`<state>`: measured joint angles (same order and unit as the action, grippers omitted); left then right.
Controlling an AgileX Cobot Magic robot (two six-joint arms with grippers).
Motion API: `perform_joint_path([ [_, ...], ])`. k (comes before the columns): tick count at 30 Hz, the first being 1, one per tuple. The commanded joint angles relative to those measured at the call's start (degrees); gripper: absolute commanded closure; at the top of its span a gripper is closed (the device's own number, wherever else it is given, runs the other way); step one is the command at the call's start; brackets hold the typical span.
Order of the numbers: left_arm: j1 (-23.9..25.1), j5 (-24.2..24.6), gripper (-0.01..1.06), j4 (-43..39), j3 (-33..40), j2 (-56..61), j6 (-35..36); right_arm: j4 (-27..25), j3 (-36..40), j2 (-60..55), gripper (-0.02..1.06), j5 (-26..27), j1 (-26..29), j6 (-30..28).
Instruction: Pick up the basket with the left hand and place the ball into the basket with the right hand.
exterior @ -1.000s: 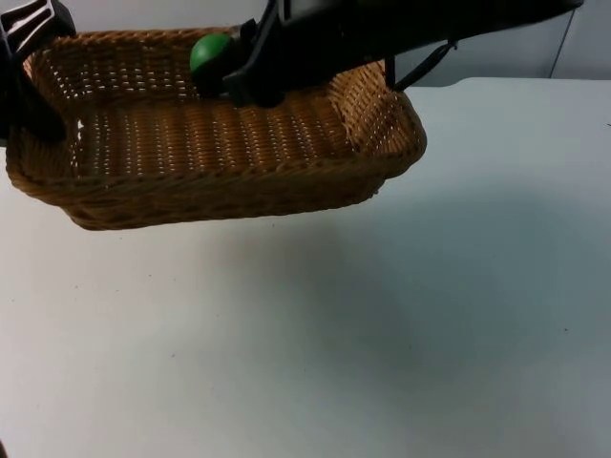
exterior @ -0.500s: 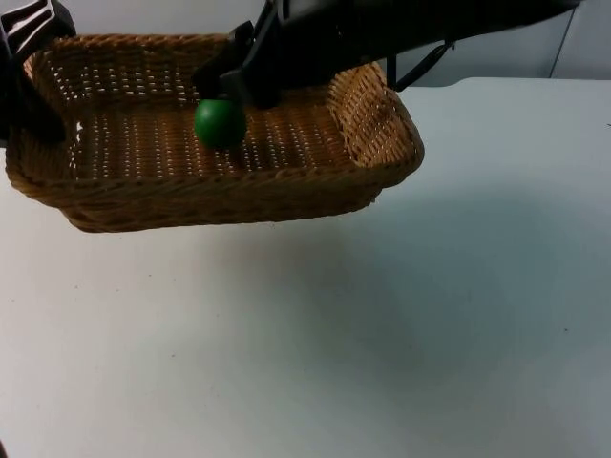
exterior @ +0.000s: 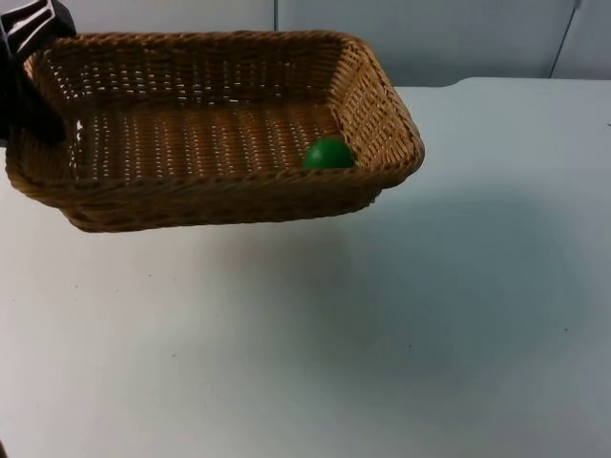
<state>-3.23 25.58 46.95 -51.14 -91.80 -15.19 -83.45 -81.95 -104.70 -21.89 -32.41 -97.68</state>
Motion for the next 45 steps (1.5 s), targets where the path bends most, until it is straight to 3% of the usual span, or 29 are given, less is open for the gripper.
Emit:
perform_joint_path([
  [1, 0.2, -0.44, 1.05, 1.7, -0.04, 0.87, 0.31, -0.03, -0.43, 4.55, 0.91, 0.98, -0.05, 0.3],
  [2, 0.2, -0.44, 1.05, 1.7, -0.04, 0.87, 0.31, 0.11, -0.43, 6.51, 1.02, 1.55, -0.05, 0.84],
  [3, 0.2, -0.44, 1.05, 1.7, -0.04, 0.87, 0.31, 0.96, -0.43, 8.65, 1.05, 2.28, -0.05, 2.52],
  [5, 0.2, -0.44, 1.05, 1.7, -0.04, 0.87, 0.31, 1.9, -0.43, 10.51, 1.05, 2.65, -0.05, 4.16],
  [7, 0.2, -0.44, 1.05, 1.7, -0.04, 0.87, 0.31, 8.67, 0.07, 13.89, 1.05, 2.65, -0.05, 11.5],
  [8, 0.2, -0.44, 1.05, 1.7, -0.04, 0.87, 0.31, 8.67, 0.07, 13.89, 1.05, 2.65, -0.05, 11.5],
  [12, 0.2, -0.44, 1.05, 1.7, -0.04, 0.87, 0.31, 24.84, 1.91, 16.51, 1.05, -1.39, -0.05, 27.53],
  [13, 0.2, -0.44, 1.05, 1.7, -0.04, 0.87, 0.31, 24.84, 1.91, 16.51, 1.05, -1.39, -0.05, 27.53],
  [15, 0.2, -0.44, 1.05, 1.7, -0.04, 0.87, 0.31, 35.19, 3.23, 16.72, 1.05, -5.02, -0.05, 36.5],
  [17, 0.2, -0.44, 1.05, 1.7, -0.04, 0.87, 0.31, 40.2, 4.79, 16.72, 1.05, -6.86, -0.05, 41.4],
  [26, 0.2, -1.26, 1.05, 2.37, -0.04, 0.73, 0.31, 41.08, 9.41, 16.72, 1.05, -9.76, -0.05, 43.55],
  [40, 0.2, 3.06, 1.05, 3.0, -0.04, -9.2, -4.26, 41.19, 9.98, 18.69, 1.05, -10.07, -0.05, 42.85],
  [45, 0.2, 3.06, 1.05, 12.5, -0.04, -10.95, -4.12, 41.19, 9.88, 19.37, 1.05, -9.52, -0.05, 42.32],
])
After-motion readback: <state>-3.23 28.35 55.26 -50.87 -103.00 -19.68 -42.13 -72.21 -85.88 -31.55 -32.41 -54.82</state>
